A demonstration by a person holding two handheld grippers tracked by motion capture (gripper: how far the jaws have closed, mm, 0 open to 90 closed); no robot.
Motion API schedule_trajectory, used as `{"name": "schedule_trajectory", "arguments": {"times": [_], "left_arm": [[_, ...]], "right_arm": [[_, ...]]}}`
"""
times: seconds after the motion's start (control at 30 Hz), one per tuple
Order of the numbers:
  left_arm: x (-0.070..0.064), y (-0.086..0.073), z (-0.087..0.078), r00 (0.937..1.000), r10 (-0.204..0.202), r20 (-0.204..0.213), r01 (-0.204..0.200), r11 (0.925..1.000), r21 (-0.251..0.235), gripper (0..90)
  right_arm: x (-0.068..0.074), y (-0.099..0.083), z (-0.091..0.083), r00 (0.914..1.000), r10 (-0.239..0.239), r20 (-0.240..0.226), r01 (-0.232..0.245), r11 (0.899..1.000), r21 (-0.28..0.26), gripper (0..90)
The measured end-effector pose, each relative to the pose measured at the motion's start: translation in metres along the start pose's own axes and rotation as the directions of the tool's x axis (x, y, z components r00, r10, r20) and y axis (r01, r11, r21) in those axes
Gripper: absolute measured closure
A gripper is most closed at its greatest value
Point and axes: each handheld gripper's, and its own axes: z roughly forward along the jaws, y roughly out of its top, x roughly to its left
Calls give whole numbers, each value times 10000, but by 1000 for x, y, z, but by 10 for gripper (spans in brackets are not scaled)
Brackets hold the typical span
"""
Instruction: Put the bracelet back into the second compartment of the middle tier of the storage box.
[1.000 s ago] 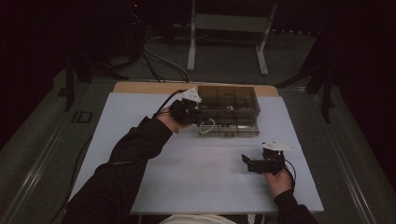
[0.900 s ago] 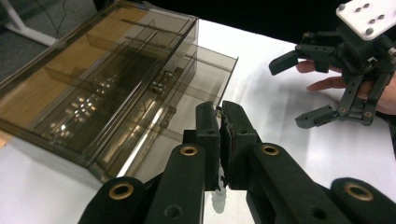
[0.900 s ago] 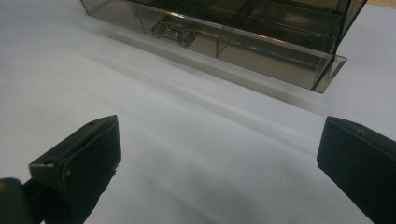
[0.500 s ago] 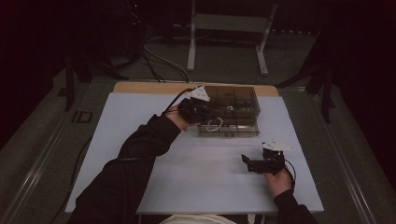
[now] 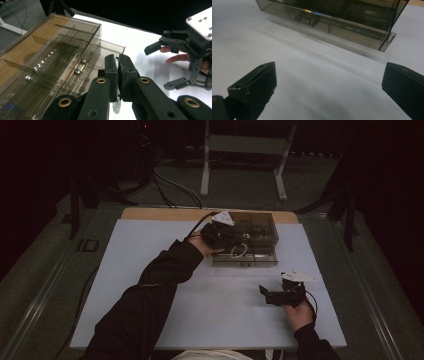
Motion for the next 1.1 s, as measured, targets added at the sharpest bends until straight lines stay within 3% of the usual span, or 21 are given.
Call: {"name": "schedule_trajectory", "arguments": {"times": [0.67,1.1], "left_arm": [[7,7,29,10000,-59,-42,59,10000,-15,885],[16,-7,54,9993,-241,-283,252,9990,380,885]], "right_arm": [[-1,0,-1,10000,47,-44,-47,10000,-48,0],[-3,-1,-1,10000,66,-73,-66,10000,-51,0]]}}
